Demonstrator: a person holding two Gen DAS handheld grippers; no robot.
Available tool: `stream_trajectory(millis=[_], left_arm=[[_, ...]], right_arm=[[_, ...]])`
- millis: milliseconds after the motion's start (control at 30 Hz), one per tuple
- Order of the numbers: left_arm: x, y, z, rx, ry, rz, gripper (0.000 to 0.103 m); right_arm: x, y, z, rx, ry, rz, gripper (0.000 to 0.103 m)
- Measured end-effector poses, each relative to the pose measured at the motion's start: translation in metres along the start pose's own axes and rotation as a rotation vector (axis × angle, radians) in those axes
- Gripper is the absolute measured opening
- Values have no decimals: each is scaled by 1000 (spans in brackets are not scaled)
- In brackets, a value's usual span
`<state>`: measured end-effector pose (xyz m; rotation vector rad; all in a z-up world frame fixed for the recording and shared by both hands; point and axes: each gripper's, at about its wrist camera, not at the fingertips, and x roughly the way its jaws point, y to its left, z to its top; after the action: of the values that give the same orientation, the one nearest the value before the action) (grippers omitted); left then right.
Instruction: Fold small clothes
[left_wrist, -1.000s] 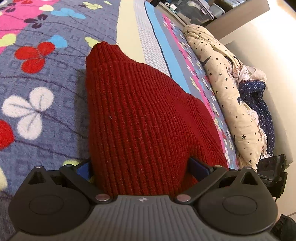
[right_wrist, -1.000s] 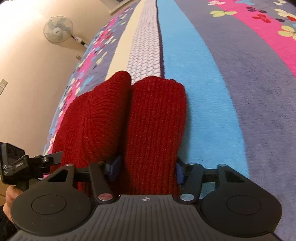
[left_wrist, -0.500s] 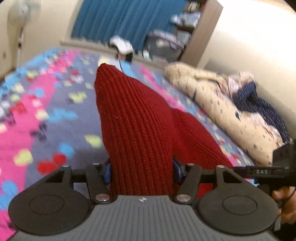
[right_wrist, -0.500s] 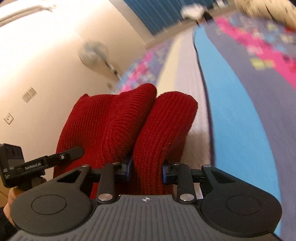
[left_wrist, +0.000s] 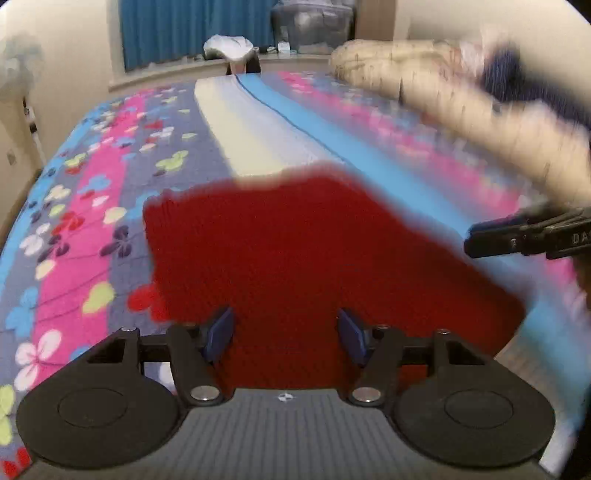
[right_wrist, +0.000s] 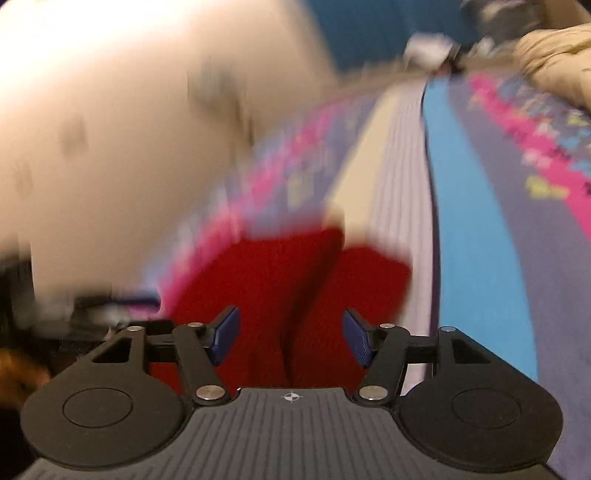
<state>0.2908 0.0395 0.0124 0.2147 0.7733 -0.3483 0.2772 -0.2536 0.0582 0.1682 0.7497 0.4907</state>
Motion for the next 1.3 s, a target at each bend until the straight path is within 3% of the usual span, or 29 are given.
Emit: stream_trajectory(millis=[67,100,167,267,300,400,467,533,633,767,833,967,1067,1133,1200,1300], left_arm=[[-14,-16,0,44,-41,46,67],[-26,-20,0,43,-74,72,67],[-50,-22,-1,32,-131,91,68],[-74,-28,-13,-15,-134,61,68],[-72,-29,-20,-15,-99,36,65],[-39,-36,-42,38,142,46,64],[-50,-38,-42,13,118,63,63],[-80,-38,-34,-43,30,41,63],[-121,-46,-28,-64,-81,81,83],[-152,-59,-31,-110,-150,165,103],[-163,-64,-36,-189,-170,182,103],[-180,-67,-61,-339,-209,192,103],[-175,-76,-71,-311,-172,257,103],[-182,-79,-69,-290,-214,289,103],[-184,-79,-69,-290,-223,294,103],[-179,-76,-70,-342,-172,301,103]], right_arm=[[23,6,-14,-89,140,-117,54],[25,6,-17,-88,154,-120,48],[14,9,-16,-96,116,-103,43],[4,12,-17,-121,105,-94,33],[2,12,-19,-126,112,-89,31],[1,13,-21,-100,127,-108,32],[-12,15,-23,-55,108,-114,39],[-31,20,-27,-46,57,-169,40],[-68,29,-35,-86,-68,-262,44],[-109,43,-50,-54,-200,-309,68],[-124,51,-60,-31,-242,-321,81],[-134,68,-75,-2,-251,-315,85],[-130,81,-83,-11,-236,-345,85],[-126,90,-85,-16,-224,-354,85],[-125,96,-87,-18,-216,-355,86],[-121,103,-89,-16,-208,-358,87]])
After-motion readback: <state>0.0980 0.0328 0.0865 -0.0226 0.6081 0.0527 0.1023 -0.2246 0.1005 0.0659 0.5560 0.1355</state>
